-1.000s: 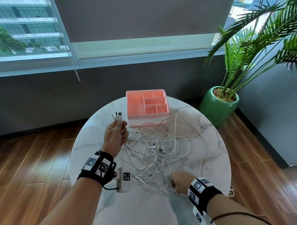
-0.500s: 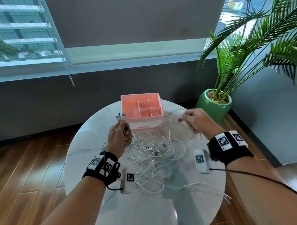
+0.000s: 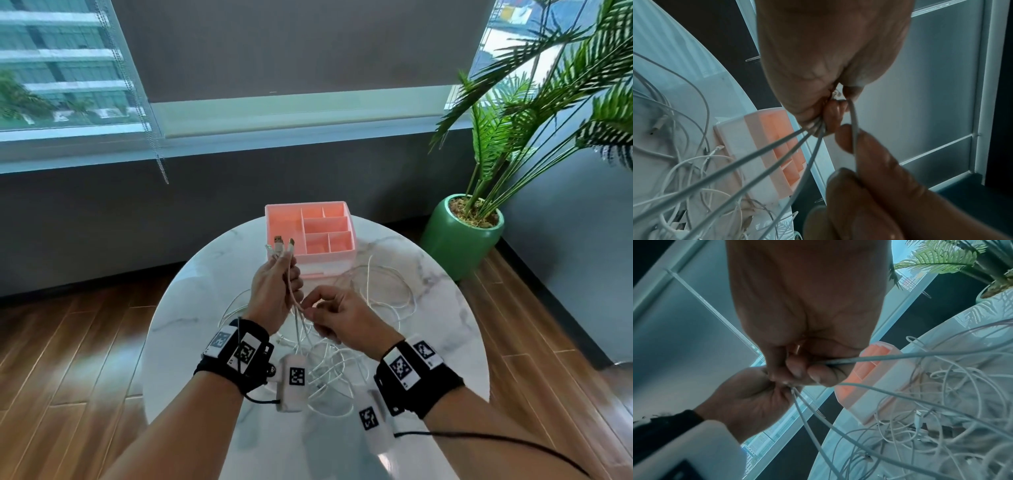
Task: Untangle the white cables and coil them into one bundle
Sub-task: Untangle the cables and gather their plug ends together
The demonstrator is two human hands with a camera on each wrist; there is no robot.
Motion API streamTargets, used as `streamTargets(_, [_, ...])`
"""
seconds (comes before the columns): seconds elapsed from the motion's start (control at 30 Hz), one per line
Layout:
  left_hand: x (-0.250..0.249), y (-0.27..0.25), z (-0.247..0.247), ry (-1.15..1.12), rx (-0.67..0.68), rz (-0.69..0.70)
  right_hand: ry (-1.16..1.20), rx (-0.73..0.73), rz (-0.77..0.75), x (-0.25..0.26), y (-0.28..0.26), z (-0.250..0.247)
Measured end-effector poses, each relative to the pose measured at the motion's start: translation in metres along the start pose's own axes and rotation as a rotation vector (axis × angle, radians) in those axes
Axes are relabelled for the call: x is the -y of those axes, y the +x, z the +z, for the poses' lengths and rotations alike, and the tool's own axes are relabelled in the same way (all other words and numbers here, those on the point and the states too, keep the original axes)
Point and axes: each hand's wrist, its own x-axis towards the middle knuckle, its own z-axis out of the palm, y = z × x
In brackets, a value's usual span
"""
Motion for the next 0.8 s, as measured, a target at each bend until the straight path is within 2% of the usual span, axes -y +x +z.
streamTargets(0.13, [-0.002, -0.002, 0.0, 0.006, -0.036, 0.06, 0.014, -0.066, 0.031, -0.014, 0.002, -0.007])
streamTargets(0.23, [-0.006, -0.001, 0.001, -0.064, -0.076, 0.114, -0.05, -0.059, 0.078, -0.032, 0.004, -0.022])
streamTargets(0.5, [-0.017, 0.003, -0.019, -0.102, -0.166, 0.217, -0.437, -0.104, 0.201, -0.093, -0.026, -0.098])
streamTargets(0.67, [-0.024, 0.005, -0.029, -0.103, -0.227, 0.266, -0.559, -0.314, 0.291, -0.098, -0.058, -0.152])
streamTargets(0.8, [-0.02, 0.006, -0.028, -0.042, -0.224, 0.289, -0.738, -0.518, 0.273, -0.065, -0.069, -0.182])
